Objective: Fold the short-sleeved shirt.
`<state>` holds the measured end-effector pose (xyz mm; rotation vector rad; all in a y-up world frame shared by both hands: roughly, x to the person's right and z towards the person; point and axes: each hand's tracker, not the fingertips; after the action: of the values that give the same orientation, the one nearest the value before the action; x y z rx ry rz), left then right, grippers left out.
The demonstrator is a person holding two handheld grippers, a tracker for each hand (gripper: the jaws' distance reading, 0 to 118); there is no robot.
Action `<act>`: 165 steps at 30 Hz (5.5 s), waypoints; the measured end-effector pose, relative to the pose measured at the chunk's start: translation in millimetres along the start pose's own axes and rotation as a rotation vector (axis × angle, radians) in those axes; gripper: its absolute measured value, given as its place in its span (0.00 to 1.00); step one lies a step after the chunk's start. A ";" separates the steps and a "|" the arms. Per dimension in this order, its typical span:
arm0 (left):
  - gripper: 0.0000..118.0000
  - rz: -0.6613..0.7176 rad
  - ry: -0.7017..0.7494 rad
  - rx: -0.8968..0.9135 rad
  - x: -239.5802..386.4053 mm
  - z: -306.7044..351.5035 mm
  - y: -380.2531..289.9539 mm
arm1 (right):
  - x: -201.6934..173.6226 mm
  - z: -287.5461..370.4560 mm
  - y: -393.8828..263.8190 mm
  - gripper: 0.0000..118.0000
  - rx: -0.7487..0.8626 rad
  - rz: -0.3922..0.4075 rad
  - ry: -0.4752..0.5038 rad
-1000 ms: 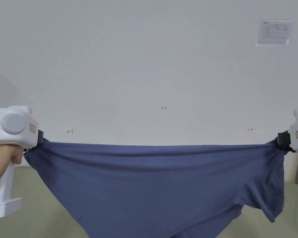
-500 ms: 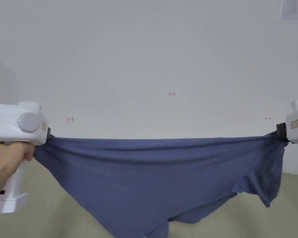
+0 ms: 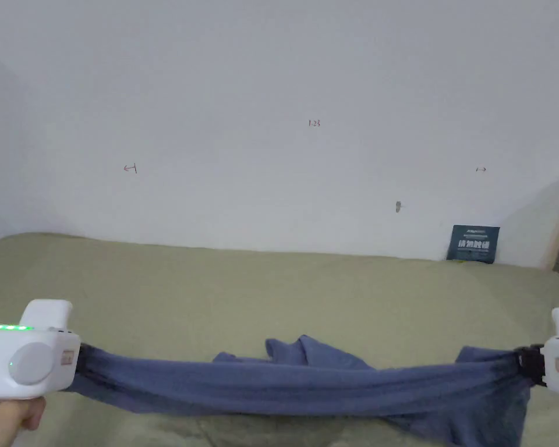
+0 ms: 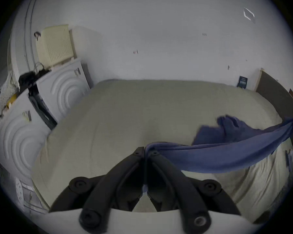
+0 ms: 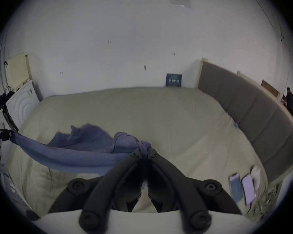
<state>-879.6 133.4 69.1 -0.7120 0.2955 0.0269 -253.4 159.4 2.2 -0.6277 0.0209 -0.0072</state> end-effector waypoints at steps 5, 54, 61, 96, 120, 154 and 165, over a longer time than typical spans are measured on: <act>0.01 -0.053 0.004 -0.054 -14.7 28.9 -92.6 | 20.5 48.6 -99.6 0.05 -0.086 -0.005 0.015; 0.00 -0.009 0.009 0.464 17.0 230.5 -190.0 | -189.2 205.1 -187.0 0.06 0.417 0.145 0.121; 0.00 0.041 -0.072 0.173 -24.9 165.7 -192.3 | -201.6 190.3 -196.4 0.06 0.362 0.138 0.159; 0.01 -0.014 -0.255 -0.297 -53.7 23.2 -200.5 | -163.2 1.1 -161.4 0.06 -0.028 0.156 0.178; 0.01 -0.003 -0.236 -0.346 -50.0 10.7 -203.7 | -158.7 -241.5 -37.8 0.99 -0.489 0.305 0.254; 0.01 0.072 -0.238 0.217 0.8 191.7 59.7 | -55.7 237.0 159.8 0.03 0.326 0.227 0.136; 0.01 0.063 -0.124 0.352 34.7 258.0 178.4 | -32.1 270.5 184.2 0.03 0.468 0.064 0.063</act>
<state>-801.9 433.1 130.4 -0.3499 0.1970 0.0767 -279.5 467.8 113.4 -0.1589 0.0976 0.0298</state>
